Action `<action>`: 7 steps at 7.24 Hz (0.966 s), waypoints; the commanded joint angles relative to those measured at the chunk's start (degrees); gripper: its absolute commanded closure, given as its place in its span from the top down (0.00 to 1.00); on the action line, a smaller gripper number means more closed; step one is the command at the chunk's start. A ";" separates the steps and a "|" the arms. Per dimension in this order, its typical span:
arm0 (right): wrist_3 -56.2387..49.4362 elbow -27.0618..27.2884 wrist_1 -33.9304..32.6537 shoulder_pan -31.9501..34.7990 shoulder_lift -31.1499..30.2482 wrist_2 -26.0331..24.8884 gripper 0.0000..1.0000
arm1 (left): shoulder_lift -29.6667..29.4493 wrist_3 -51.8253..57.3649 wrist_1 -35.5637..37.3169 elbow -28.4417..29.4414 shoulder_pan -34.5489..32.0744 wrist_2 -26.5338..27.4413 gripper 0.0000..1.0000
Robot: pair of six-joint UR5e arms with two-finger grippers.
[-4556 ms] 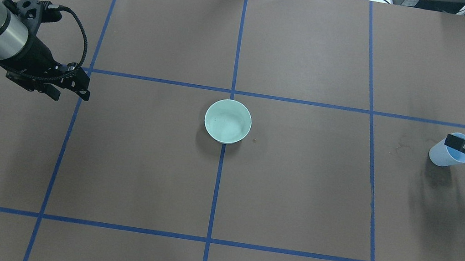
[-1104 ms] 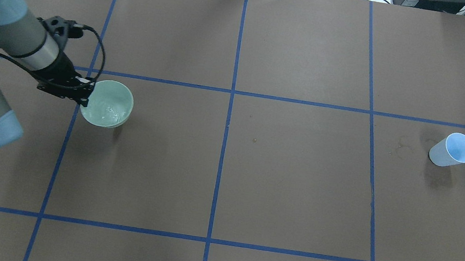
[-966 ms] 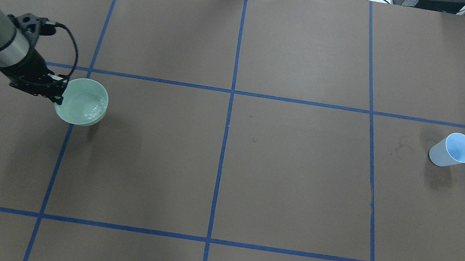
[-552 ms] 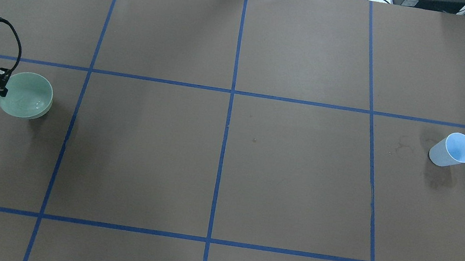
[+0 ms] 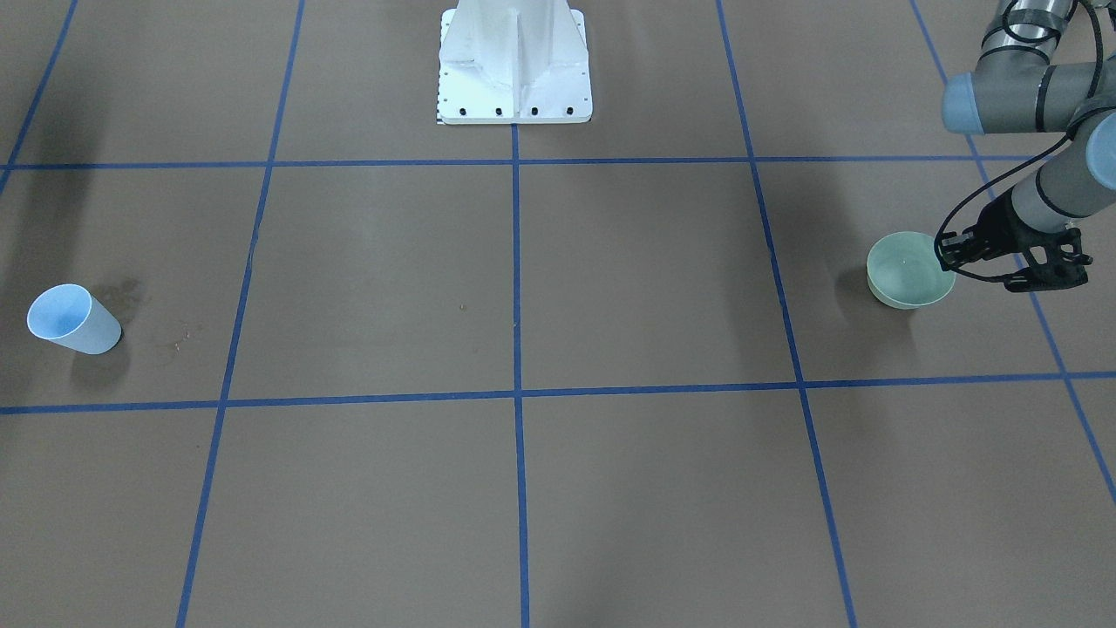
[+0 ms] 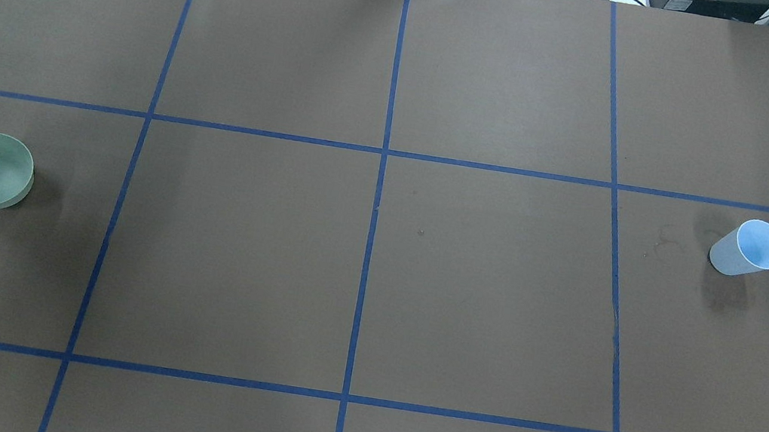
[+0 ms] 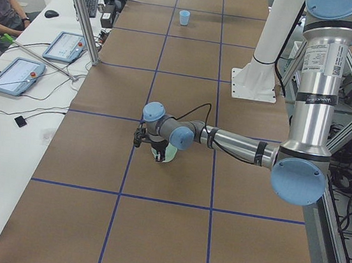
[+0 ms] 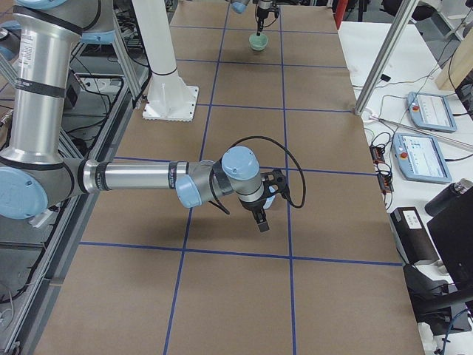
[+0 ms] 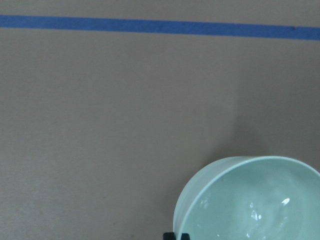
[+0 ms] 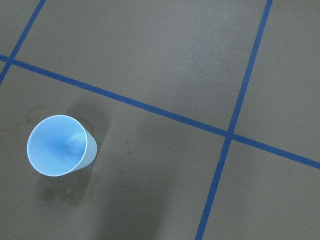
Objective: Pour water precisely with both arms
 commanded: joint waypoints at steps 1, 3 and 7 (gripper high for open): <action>0.18 0.23 -0.04 0.12 -0.02 0.05 1.00 | 0.49 0.57 -0.08 0.00 -0.66 -0.89 0.99; 0.54 0.40 -0.04 0.12 -0.02 0.05 1.00 | 2.05 4.32 -0.34 -1.22 -4.95 -0.89 1.00; 0.45 0.23 -7.12 -1.54 2.77 -0.30 1.00 | 3.65 10.07 0.45 -1.23 -13.46 -4.46 1.00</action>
